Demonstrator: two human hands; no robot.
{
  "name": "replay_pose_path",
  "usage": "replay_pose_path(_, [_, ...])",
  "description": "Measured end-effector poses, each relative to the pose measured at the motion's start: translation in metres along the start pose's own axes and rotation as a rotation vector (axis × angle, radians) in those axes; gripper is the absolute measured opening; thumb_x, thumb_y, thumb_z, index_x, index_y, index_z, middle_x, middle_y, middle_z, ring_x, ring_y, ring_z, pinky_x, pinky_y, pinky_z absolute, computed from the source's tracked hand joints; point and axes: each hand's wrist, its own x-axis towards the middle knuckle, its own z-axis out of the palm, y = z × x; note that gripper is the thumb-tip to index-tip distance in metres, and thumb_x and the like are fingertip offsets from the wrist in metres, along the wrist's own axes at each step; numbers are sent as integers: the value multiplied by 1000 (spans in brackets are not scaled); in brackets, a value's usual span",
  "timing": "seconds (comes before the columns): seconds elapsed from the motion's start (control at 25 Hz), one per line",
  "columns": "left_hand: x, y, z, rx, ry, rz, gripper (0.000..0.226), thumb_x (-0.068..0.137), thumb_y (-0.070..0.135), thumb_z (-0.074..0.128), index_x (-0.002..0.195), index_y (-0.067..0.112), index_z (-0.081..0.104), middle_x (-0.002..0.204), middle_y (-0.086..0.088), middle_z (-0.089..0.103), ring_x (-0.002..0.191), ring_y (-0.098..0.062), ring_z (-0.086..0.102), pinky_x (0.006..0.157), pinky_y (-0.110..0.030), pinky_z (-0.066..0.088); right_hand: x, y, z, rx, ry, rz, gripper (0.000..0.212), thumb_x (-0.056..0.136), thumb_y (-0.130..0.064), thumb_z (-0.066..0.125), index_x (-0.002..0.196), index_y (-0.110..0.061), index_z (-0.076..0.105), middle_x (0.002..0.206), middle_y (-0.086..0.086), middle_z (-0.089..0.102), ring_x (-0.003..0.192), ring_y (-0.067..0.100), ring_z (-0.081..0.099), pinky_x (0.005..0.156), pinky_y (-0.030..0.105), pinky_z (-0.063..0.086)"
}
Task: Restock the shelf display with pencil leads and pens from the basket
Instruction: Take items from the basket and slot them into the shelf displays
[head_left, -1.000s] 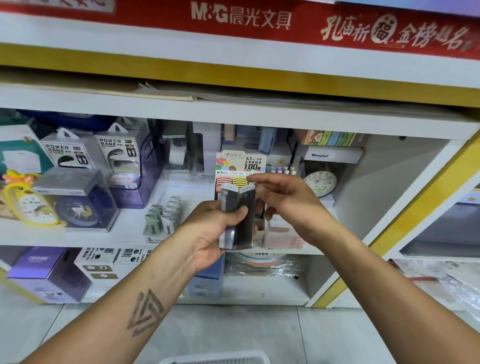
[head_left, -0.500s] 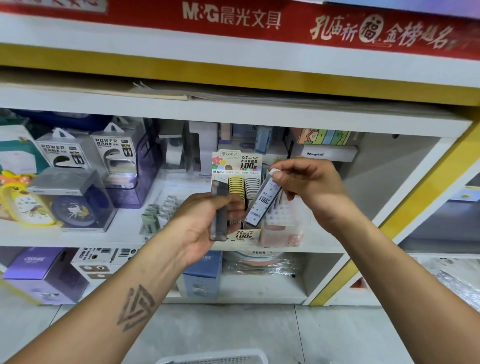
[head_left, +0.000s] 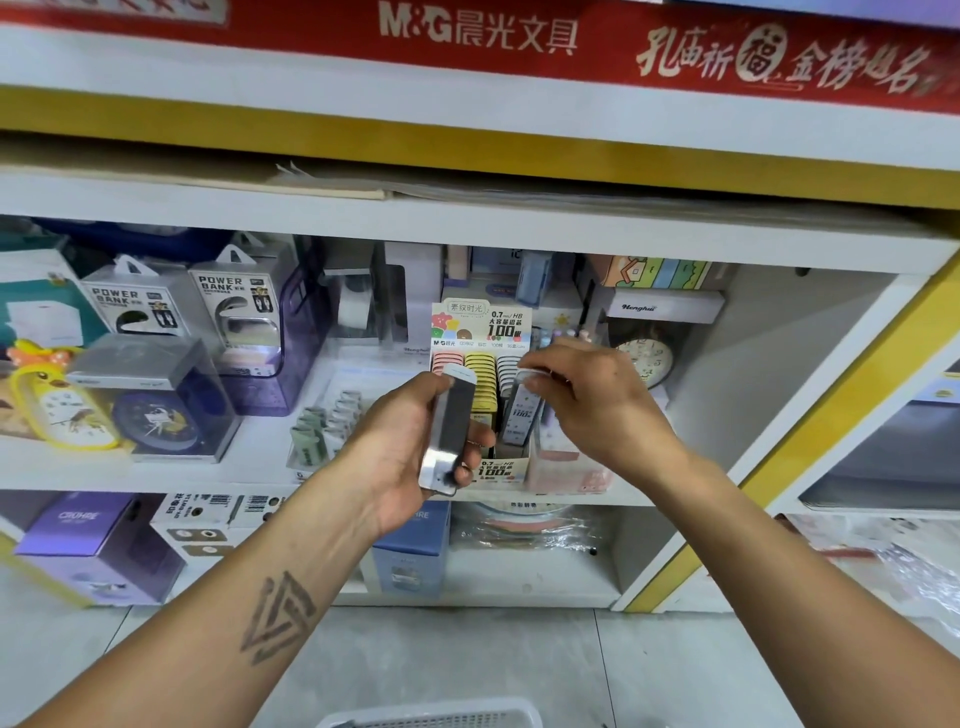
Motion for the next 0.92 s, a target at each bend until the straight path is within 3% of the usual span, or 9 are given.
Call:
replay_pose_path(0.12, [1, -1, 0, 8, -6, 8, 26, 100, 33, 40, 100, 12, 56, 77, -19, 64, 54, -24, 49, 47, -27, 36, 3, -1, -4, -24, 113, -8, 18, 94, -9, 66, 109, -4, 73, 97, 7, 72, 90, 26, 67, 79, 37, 52])
replay_pose_path(0.36, [1, -2, 0, -31, -9, 8, 30, 103, 29, 42, 110, 7, 60, 86, -22, 66, 58, -26, 57, 47, -27, 45, 2, -2, 7, -94, 21, 1, 12, 95, -14, 66, 105, -9, 68, 95, 6, 72, 84, 29, 66, 71, 38, 50])
replay_pose_path(0.6, [3, -2, -2, -42, 32, 51, 30, 103, 25, 45, 111, 3, 62, 83, -20, 66, 58, -26, 59, 47, -29, 49, 5, -4, 2, -45, 122, -1, 8, 92, -15, 68, 100, -12, 68, 89, 0, 70, 79, 21, 65, 67, 35, 52])
replay_pose_path(0.76, [3, -2, -1, -67, 43, 46, 29, 101, 20, 47, 114, -2, 62, 80, -20, 65, 59, -27, 59, 49, -31, 52, 1, -2, 8, -41, -21, 43, 4, 94, -15, 64, 97, -15, 67, 88, 0, 71, 80, 23, 65, 67, 36, 51])
replay_pose_path(0.92, [5, -4, 0, -63, 49, 54, 26, 101, 17, 52, 114, -4, 61, 78, -19, 67, 63, -29, 65, 57, -36, 58, -4, -1, 15, -96, -150, -1, 15, 96, -5, 57, 100, -7, 71, 95, 7, 68, 86, 27, 63, 74, 43, 52])
